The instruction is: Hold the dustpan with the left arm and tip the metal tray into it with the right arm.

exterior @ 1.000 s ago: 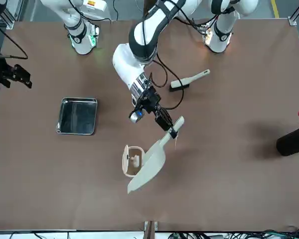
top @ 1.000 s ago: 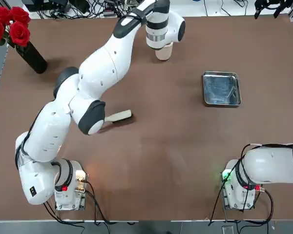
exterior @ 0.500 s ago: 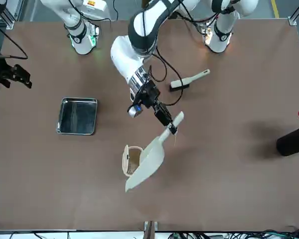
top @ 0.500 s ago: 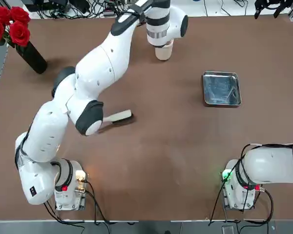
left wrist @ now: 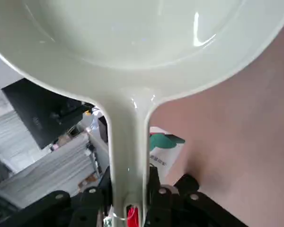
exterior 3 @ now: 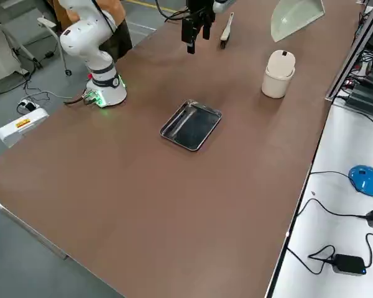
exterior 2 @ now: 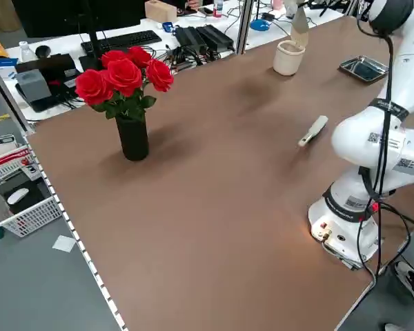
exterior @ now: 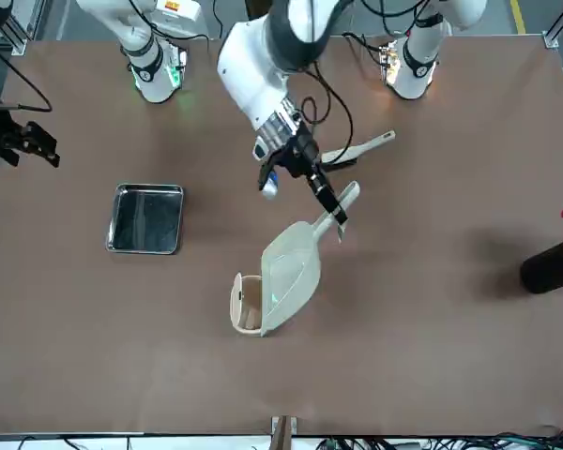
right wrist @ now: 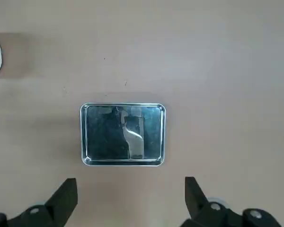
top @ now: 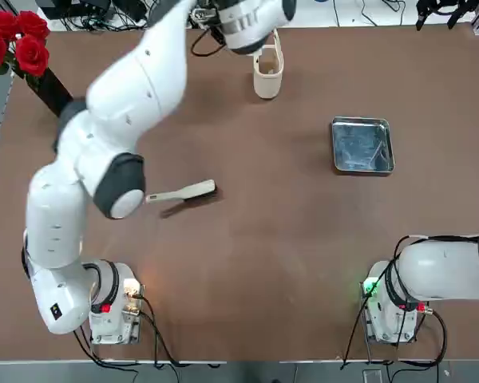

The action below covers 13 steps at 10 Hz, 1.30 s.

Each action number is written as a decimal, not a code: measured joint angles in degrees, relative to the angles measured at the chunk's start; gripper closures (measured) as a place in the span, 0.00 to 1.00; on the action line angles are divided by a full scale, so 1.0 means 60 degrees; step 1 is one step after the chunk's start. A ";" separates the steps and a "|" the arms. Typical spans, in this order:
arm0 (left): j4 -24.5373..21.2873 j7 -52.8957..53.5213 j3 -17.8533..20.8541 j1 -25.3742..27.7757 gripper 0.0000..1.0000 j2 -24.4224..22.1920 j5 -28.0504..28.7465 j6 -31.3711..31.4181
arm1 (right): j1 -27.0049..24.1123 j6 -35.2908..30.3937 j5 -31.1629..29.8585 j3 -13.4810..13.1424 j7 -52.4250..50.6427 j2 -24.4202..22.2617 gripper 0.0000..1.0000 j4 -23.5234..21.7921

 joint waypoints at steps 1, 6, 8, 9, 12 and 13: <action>-0.1526 0.0000 -0.0041 0.0192 0.68 -0.1126 -0.0194 0.0809 | 0.0000 0.0003 0.0000 0.0001 0.0000 0.0000 0.00 0.0001; -0.7362 0.0918 -0.0094 0.1675 0.68 -0.4714 -0.1903 0.4318 | -0.0001 0.0008 0.0000 0.0003 0.0000 0.0000 0.00 0.0003; -0.8352 0.2380 -0.0098 0.2183 0.68 -0.4787 -0.2762 0.5225 | -0.0001 0.0030 0.0000 0.0003 -0.0001 0.0000 0.00 0.0003; -0.8834 0.2931 -0.0102 0.2355 0.68 -0.4789 -0.3030 0.5583 | -0.0001 0.0036 0.0000 0.0003 -0.0001 0.0000 0.00 0.0003; -1.0084 0.3950 -0.0098 0.2845 0.68 -0.4793 -0.3460 0.6461 | -0.0001 0.0043 0.0000 0.0003 -0.0001 0.0000 0.00 0.0004; -1.0572 0.3995 -0.0094 0.2977 0.68 -0.4787 -0.3475 0.6906 | -0.0001 0.0059 0.0000 0.0003 -0.0001 0.0000 0.00 0.0003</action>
